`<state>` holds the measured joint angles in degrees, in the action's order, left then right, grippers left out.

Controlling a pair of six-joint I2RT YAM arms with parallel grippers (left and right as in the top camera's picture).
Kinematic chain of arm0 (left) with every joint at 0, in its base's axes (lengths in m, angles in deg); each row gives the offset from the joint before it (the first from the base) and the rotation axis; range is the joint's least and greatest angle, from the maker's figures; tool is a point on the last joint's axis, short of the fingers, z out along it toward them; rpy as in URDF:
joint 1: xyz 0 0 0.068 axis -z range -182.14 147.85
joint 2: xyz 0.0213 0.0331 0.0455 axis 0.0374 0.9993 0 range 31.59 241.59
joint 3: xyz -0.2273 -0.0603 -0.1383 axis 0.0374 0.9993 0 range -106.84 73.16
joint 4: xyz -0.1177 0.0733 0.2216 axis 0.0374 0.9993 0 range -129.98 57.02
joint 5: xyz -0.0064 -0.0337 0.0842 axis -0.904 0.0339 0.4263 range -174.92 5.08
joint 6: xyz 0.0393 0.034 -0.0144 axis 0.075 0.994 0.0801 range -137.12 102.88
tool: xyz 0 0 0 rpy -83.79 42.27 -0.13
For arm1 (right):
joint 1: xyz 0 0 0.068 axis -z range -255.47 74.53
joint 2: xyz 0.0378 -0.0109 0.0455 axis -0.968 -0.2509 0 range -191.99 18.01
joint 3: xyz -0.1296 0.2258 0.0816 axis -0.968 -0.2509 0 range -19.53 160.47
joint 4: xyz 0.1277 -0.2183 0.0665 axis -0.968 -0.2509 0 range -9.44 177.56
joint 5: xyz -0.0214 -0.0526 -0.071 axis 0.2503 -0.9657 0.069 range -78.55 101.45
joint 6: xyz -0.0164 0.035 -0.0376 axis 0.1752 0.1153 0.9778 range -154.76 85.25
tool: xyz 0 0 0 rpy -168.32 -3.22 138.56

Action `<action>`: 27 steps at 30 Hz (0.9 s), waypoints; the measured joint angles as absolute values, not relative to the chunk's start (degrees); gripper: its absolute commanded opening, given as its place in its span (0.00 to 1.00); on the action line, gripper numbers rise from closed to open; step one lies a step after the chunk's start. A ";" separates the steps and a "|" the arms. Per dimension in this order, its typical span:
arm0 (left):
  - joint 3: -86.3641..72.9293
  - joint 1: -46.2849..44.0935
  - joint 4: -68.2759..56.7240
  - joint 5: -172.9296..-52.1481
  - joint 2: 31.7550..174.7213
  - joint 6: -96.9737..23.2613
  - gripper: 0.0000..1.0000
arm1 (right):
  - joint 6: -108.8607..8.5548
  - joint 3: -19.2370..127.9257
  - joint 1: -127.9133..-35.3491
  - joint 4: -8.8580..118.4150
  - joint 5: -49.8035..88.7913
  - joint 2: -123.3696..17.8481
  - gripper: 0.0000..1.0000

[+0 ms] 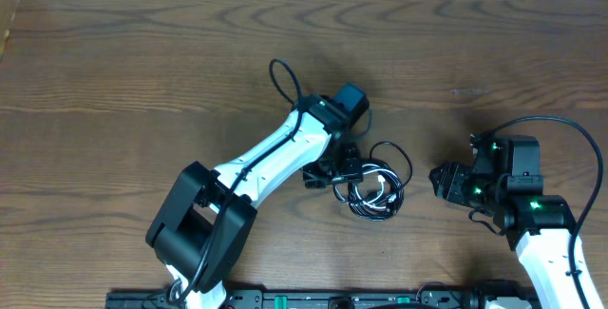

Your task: Untangle cables

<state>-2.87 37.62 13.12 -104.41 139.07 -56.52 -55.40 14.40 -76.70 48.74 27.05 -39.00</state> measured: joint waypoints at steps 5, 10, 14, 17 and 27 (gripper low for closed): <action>0.32 37.60 10.52 -102.48 139.07 -60.76 0.55 | -55.40 14.40 -76.70 48.65 27.05 -39.00 0.61; 3.36 37.62 6.91 -100.21 139.07 -63.64 0.54 | -55.40 14.40 -76.70 48.56 27.05 -39.00 0.60; 5.92 37.67 4.20 -99.49 139.07 -64.73 0.55 | -55.40 14.40 -76.70 48.54 27.05 -39.00 0.60; 6.86 38.02 3.11 -99.27 139.07 -65.17 0.54 | -55.40 14.40 -76.70 48.56 27.05 -39.00 0.60; 7.03 43.87 0.66 -98.07 139.07 -65.41 0.19 | -55.42 14.40 -76.70 48.56 27.02 -39.00 0.58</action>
<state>7.03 43.87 0.66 -98.07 139.07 -65.41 -55.42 14.40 -76.70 48.56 27.02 -39.00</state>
